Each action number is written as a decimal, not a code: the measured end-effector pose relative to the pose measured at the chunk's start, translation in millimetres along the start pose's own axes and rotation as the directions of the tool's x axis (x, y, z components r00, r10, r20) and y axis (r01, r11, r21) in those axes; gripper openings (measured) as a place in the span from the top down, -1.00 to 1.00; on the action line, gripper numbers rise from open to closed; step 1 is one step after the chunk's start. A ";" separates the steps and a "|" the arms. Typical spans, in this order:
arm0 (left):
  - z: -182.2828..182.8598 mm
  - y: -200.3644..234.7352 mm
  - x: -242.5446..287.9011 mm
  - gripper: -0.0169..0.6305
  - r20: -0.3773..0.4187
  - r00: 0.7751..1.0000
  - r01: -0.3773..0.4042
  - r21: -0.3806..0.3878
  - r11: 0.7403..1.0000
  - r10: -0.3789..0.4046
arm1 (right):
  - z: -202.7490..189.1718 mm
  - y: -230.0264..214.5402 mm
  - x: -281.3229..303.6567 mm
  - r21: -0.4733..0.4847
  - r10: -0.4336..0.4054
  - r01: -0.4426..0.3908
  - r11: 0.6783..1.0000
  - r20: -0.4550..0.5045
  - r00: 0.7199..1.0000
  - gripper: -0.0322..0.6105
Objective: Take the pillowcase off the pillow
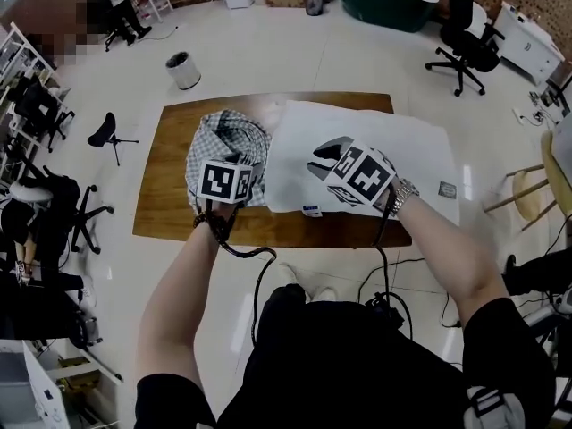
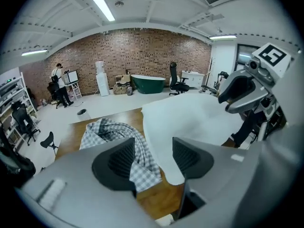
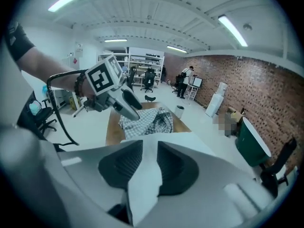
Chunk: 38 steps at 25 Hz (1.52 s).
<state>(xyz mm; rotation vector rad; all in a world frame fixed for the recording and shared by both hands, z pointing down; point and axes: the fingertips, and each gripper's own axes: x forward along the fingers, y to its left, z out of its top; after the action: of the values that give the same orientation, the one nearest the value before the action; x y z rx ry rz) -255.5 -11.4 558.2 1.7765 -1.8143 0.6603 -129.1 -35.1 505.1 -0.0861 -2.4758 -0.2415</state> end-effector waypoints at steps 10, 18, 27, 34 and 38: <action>2.6 -112.8 -51.7 0.40 0.181 0.980 0.065 0.102 0.993 -0.083 | 0.4 50.4 -33.0 0.021 -0.127 0.125 0.992 0.172 0.977 0.89; -6.9 -108.8 -84.0 0.92 0.253 0.964 0.041 0.175 0.984 -0.085 | 26.0 74.4 -30.1 0.092 -0.201 0.185 0.978 0.213 0.956 0.89; -15.7 -72.6 -142.3 0.94 0.300 0.945 0.058 0.230 0.971 -0.128 | 87.3 109.9 -12.9 0.172 -0.320 0.283 0.944 0.257 0.912 0.90; -25.5 -57.4 -176.7 0.94 0.323 0.934 0.088 0.212 0.973 -0.155 | 111.5 144.6 -7.3 0.200 -0.374 0.328 0.923 0.276 0.885 0.90; -31.2 -44.6 -193.9 0.94 0.323 0.928 0.124 0.201 0.972 -0.185 | 128.2 160.7 0.0 0.210 -0.404 0.355 0.911 0.276 0.872 0.90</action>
<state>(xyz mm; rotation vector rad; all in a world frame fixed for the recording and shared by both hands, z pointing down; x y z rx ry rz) -207.8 153.6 453.0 2.2439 -1.8500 0.4874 -186.4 147.4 429.9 0.4715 -2.8051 -0.2146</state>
